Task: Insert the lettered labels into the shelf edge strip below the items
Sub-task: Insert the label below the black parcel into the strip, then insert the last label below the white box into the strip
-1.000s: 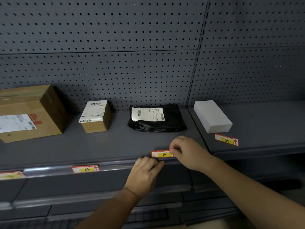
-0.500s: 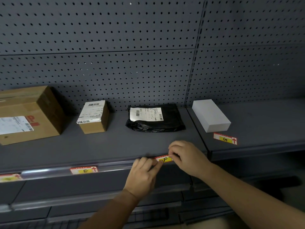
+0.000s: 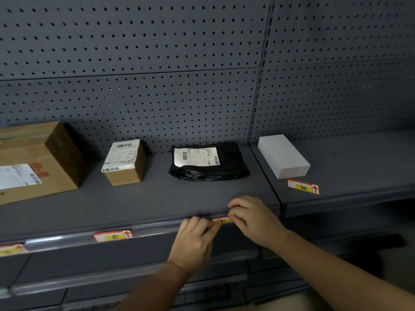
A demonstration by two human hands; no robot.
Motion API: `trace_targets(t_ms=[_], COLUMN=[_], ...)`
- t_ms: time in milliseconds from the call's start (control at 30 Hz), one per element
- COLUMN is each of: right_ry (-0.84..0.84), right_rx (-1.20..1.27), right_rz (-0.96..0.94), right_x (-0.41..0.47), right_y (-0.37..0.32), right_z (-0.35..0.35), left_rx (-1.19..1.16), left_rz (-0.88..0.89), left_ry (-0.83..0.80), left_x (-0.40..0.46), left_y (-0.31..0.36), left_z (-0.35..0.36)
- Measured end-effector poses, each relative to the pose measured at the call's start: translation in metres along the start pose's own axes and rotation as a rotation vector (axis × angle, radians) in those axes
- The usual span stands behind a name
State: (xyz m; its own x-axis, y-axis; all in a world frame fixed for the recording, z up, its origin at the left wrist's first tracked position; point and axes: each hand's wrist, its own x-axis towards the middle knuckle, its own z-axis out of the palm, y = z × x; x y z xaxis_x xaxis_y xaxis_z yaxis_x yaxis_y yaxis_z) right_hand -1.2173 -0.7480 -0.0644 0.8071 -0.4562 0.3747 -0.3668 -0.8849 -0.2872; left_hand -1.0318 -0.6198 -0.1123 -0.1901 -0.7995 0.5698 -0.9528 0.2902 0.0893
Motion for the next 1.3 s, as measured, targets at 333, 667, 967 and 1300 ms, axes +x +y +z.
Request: trace_targets(t_ms=[333, 667, 967, 1300], right_ry=[-0.074, -0.008, 0.099, 0.252], right_rx=[0.031, 0.003, 0.034, 0.007], right_rz=[0.114, 0.161, 0.183, 0.437], right_x=[0.002, -0.010, -0.018, -0.064], right_y=[-0.003, -0.007, 0.003, 0.083], right_z=[-0.002, 0.002, -0.011, -0.073], left_rx=[-0.012, 0.004, 0.059, 0.019], left_rz=[0.011, 0.028, -0.022, 0.010], left_ry=[-0.046, -0.049, 0.026, 0.156], left_x=[0.000, 0.000, 0.005, 0.082], left_y=[-0.004, -0.004, 0.003, 0.097], left_z=[-0.002, -0.005, 0.001, 0.053])
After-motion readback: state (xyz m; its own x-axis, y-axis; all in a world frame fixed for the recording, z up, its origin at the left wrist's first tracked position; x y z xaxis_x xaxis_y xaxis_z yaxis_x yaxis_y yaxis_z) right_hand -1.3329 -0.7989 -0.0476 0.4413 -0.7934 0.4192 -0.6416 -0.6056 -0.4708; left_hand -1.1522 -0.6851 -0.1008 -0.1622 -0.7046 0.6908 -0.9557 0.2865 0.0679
